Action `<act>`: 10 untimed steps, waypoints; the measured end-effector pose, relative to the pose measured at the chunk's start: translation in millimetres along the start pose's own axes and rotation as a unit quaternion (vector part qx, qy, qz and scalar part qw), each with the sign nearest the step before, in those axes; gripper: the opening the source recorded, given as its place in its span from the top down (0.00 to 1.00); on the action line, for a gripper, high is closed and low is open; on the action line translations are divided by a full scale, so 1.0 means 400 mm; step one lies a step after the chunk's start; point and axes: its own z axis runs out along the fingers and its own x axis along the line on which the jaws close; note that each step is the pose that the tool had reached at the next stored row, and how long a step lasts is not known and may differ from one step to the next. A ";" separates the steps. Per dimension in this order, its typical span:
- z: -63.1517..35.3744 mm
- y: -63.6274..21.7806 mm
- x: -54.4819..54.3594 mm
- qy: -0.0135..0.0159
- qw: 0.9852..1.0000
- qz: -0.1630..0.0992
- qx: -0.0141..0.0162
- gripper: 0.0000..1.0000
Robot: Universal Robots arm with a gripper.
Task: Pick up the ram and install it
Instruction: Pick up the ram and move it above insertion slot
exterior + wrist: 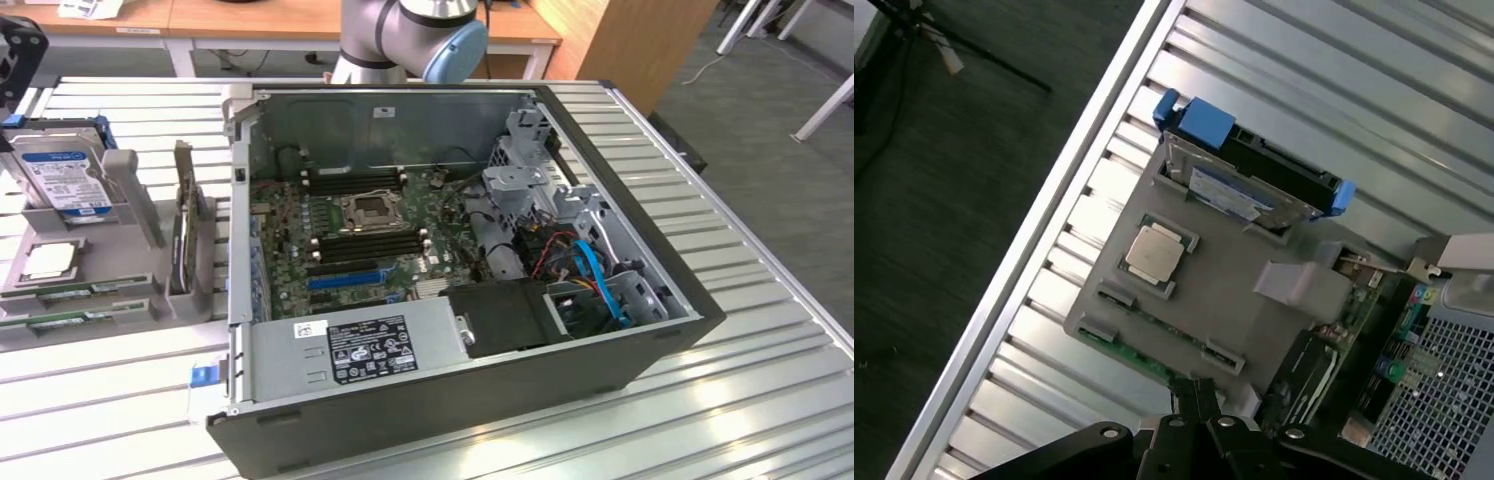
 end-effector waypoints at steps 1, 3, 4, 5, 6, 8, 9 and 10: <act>0.000 0.000 0.000 0.000 1.000 -0.006 0.000 0.90; 0.000 0.000 0.000 0.001 1.000 -0.017 0.000 0.90; 0.000 0.000 0.000 0.002 1.000 -0.023 0.000 0.90; 0.000 0.000 0.000 0.002 1.000 -0.029 0.000 0.90; 0.000 0.000 0.000 0.003 0.999 -0.034 0.000 0.90; 0.000 0.000 0.000 0.003 0.999 -0.046 0.000 0.90; 0.000 0.000 0.000 0.004 0.999 -0.051 0.000 0.90; 0.000 0.000 0.000 0.005 0.998 -0.057 0.000 0.90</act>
